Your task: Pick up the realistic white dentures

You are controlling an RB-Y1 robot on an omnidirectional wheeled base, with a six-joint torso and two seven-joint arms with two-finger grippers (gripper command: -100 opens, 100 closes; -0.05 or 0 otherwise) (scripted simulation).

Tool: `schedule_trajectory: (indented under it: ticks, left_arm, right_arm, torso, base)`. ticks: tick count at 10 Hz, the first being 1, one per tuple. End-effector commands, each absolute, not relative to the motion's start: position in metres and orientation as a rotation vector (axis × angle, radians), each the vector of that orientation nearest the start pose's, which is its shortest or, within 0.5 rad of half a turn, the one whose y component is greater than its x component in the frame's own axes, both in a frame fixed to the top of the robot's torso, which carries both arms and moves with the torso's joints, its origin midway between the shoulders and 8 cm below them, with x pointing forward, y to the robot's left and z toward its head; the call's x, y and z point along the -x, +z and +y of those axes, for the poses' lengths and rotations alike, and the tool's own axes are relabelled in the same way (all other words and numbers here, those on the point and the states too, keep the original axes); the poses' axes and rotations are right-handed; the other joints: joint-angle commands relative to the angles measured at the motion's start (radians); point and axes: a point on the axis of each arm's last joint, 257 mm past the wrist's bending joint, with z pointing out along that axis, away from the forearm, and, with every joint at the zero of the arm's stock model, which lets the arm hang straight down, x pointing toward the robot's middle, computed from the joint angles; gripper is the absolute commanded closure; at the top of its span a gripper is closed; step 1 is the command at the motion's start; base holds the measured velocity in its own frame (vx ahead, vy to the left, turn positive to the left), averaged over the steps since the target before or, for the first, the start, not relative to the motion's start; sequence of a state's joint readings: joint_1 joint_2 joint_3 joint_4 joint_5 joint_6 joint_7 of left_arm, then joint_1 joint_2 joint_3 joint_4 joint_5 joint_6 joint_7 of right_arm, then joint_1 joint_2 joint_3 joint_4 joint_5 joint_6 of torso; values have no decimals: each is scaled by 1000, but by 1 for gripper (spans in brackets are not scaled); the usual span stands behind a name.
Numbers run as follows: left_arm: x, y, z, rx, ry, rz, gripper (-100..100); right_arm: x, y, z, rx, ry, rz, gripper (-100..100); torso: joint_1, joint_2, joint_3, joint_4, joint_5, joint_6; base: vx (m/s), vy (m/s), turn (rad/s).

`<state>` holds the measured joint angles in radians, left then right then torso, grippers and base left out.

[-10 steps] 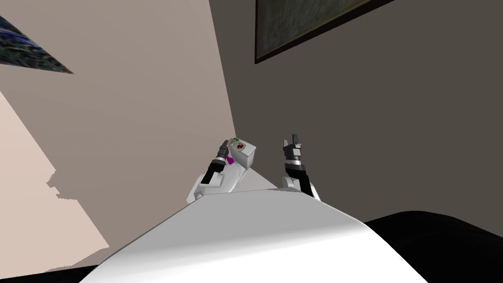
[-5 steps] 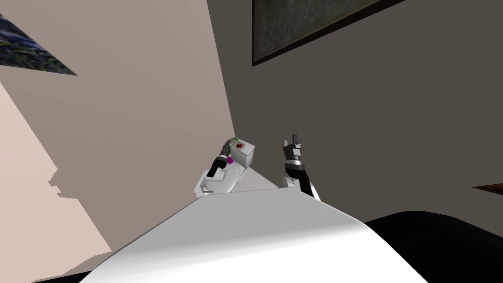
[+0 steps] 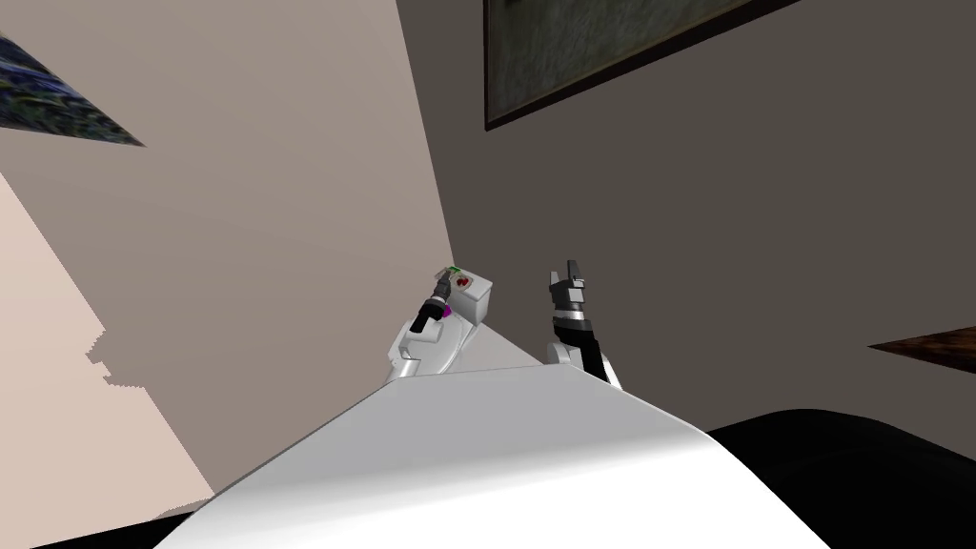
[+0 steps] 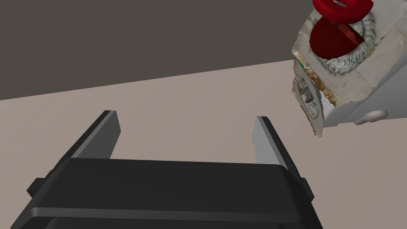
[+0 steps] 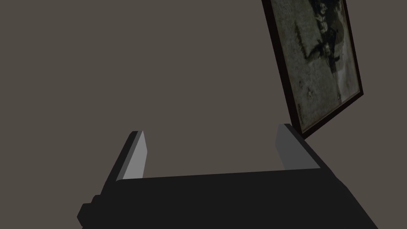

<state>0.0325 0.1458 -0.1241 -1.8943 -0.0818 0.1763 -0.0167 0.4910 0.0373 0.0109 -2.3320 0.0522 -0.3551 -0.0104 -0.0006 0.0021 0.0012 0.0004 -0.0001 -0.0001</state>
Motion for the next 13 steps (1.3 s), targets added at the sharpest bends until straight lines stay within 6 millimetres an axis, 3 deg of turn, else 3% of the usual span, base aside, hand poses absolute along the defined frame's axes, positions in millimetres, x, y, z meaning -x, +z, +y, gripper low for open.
schedule_trajectory:
  ticks: [1,13]
  left_arm:
    - [-538,-140,191,917,-1150,1323,-100]
    - [-618,-178,184,991,-1054,1462,-100]
  right_arm:
    - [-358,23,-276,-729,1269,663,0]
    - [-358,23,-276,-729,1269,663,0]
  torso:
    - [0,0,0,0,0,0]
    - [2,-2,-1,0,0,0]
  base:
    - [-33,-3,-26]
    - [-15,13,-40]
